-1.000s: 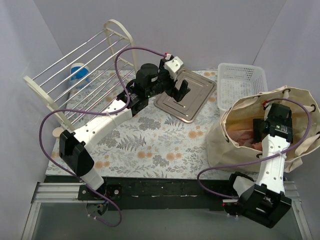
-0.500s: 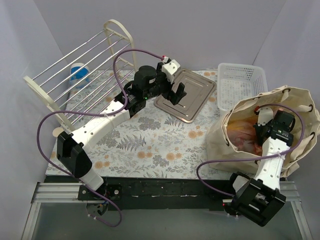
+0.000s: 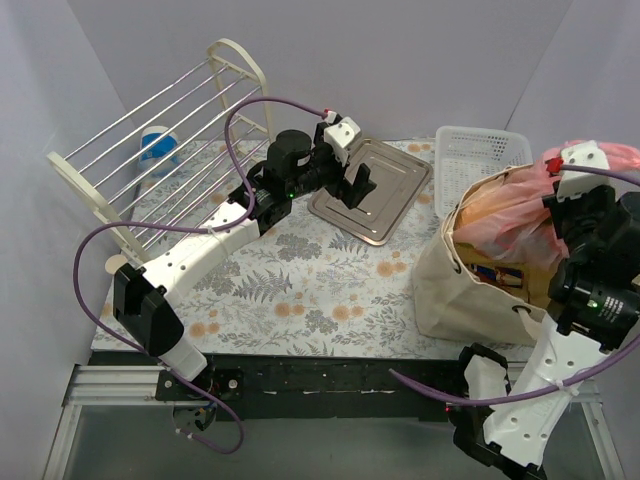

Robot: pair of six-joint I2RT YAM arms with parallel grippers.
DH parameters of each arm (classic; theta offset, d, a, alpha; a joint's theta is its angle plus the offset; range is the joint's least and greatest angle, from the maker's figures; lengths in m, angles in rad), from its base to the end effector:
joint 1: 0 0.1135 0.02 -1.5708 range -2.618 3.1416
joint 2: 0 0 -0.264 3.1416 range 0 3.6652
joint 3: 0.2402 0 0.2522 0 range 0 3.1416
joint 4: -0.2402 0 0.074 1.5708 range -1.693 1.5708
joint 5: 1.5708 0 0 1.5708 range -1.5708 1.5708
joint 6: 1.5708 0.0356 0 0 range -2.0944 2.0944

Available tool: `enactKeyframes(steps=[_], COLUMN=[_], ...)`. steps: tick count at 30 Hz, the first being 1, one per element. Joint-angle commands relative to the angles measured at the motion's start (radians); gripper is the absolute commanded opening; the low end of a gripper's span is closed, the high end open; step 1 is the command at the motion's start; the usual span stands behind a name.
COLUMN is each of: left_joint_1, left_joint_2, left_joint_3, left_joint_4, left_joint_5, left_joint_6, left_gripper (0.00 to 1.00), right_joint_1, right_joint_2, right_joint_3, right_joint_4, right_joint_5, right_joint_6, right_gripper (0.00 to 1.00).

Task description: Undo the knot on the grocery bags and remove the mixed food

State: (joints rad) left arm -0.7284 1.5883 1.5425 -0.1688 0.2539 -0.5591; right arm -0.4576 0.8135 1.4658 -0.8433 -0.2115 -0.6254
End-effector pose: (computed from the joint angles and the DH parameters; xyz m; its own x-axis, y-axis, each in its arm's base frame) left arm 0.2762 -0.2583 0.4031 -0.5736 -0.1763 -0.7999 0.6172 0.5490 -0.5636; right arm 0.0963 -0.0391 0.4811 -0.2827 -0.4988 -0.8193 0.1006 0.8340 -0.5425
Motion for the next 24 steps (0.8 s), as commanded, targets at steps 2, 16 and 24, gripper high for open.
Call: enactKeyframes(steps=[2,16,24], left_joint_1=[-0.005,0.017,0.155], left_joint_2=[-0.031,-0.267,-0.360], left_joint_3=[0.059,-0.016,-0.038], left_joint_4=[0.026,-0.061,-0.109], left_joint_5=[0.010,-0.421,-0.487], left_joint_6=[0.011,0.215,0.324], left_gripper=[0.98,0.98,0.98], right_joint_1=[0.004,0.202,0.661], right_joint_2=[0.123,0.605,0.717], right_joint_3=[0.290,0.824,0.607], right_joint_4=[0.277,0.727,0.745], right_joint_5=[-0.227,-0.361,-0.175], right_joint_6=[0.076,0.542,0.259], right_gripper=[0.01,0.01,0.01])
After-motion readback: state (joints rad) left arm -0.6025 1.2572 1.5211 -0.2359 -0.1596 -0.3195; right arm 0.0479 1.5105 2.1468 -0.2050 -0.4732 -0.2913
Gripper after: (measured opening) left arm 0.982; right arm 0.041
